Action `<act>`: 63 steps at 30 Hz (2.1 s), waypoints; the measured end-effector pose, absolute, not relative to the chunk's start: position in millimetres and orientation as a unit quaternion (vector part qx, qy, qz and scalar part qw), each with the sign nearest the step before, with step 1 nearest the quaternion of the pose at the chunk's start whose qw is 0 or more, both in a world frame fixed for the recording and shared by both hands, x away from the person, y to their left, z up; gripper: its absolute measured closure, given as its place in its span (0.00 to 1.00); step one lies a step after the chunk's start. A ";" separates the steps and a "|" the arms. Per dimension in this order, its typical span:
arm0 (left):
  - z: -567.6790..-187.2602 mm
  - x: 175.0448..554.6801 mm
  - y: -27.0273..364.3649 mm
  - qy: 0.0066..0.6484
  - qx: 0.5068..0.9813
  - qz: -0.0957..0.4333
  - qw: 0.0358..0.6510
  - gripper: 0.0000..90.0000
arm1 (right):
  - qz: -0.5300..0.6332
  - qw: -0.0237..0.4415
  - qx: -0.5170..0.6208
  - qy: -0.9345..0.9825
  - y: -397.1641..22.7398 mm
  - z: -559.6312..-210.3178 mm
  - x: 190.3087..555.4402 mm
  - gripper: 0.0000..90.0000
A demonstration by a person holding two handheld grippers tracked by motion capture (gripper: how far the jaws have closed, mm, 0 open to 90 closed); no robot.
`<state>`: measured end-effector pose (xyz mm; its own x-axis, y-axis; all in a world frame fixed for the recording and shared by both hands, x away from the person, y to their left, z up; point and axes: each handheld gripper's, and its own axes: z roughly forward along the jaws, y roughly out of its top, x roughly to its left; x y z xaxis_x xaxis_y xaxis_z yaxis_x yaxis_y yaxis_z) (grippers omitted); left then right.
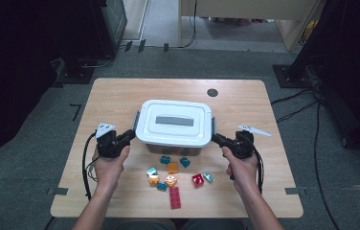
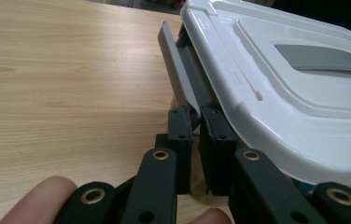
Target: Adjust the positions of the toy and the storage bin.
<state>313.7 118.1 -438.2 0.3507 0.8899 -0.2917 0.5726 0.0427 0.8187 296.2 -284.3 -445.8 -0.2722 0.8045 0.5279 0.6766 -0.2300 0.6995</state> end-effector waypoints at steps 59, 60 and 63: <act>-517.8 227.0 24.2 0.515 0.732 0.068 0.441 0.56 | 0.353 0.201 0.539 0.738 -215.0 -517.9 208.2 0.48; -518.2 229.3 10.9 0.507 0.737 0.065 0.443 0.57 | 0.350 0.206 0.545 0.734 -225.4 -518.0 210.0 0.48; -518.6 234.1 -7.7 0.498 0.742 0.056 0.445 0.58 | 0.346 0.213 0.558 0.724 -239.4 -518.2 212.2 0.48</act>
